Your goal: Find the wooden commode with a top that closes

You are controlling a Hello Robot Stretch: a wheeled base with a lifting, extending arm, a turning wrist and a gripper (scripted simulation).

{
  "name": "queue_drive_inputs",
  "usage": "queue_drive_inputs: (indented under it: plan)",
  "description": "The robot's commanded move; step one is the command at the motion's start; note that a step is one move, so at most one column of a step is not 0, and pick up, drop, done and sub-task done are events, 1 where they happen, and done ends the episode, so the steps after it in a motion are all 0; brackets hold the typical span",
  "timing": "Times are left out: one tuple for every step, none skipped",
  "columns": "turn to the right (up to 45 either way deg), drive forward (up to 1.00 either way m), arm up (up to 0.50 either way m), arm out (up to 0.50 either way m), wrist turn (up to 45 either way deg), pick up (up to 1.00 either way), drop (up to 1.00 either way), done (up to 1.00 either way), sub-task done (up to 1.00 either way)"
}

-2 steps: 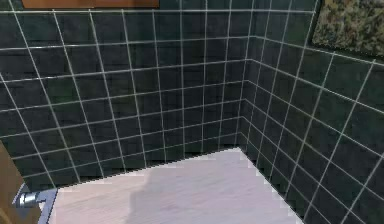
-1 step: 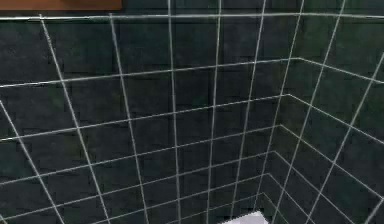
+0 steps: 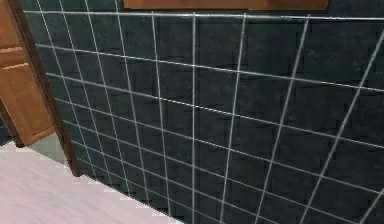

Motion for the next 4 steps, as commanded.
queue_drive_inputs:
  plan:
    - [-12.0,0.00,0.00,0.00,0.0,0.00,0.00,0.00,0.00]
    - [0.0,0.40,0.00,0.00,0.0,0.00,0.00,0.00,0.00]
    - [-45.0,0.00,0.00,0.00,0.0,0.00,0.00,0.00,0.00]
    - [0.0,1.00,0.00,0.00,0.0,0.00,0.00,0.00,0.00]
